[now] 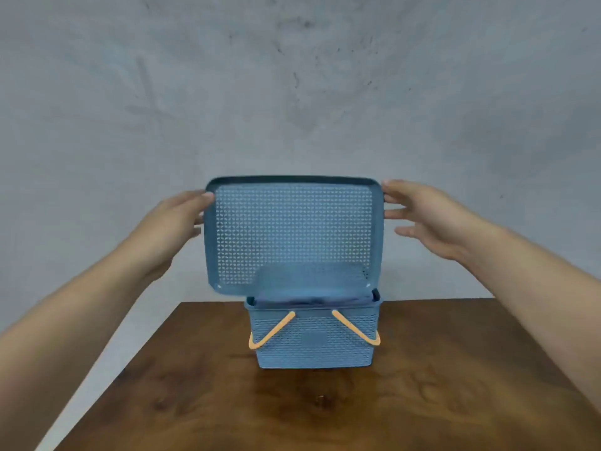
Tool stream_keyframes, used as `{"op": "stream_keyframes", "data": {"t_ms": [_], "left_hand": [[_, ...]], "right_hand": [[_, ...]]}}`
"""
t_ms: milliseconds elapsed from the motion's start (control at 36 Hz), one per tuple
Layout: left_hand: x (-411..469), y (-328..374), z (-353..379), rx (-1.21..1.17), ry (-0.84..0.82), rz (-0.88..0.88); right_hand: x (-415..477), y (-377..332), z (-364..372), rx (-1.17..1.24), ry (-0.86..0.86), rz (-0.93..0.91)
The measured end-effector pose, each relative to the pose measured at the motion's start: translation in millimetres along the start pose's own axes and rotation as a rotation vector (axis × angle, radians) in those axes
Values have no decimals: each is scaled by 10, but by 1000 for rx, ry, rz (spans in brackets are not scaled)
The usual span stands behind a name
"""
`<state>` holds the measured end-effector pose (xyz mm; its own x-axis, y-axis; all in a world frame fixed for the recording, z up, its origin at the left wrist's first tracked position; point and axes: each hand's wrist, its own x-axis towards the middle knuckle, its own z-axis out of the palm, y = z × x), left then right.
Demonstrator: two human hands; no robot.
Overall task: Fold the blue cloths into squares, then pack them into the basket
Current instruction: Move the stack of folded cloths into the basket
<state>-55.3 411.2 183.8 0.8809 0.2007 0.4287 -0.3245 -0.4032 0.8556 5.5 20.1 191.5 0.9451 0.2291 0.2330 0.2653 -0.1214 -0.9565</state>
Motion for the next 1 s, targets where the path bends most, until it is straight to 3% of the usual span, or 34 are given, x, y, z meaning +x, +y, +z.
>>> {"op": "stream_keyframes", "data": {"t_ms": [167,333,444,1000], "left_hand": [[792,-113,313,-48,73,45],[1137,-730,732,-105,-34,-69],[1197,-1130,835,-93,-44,-112],[-6,-1818,1086,-245,34,-117]], "right_hand": [[716,122,-15,67,39,-65],[1111,697,-16,116,160,-68],[1259,1044,-22,113,130,-44],[435,1914,208,136,116,-8]]}}
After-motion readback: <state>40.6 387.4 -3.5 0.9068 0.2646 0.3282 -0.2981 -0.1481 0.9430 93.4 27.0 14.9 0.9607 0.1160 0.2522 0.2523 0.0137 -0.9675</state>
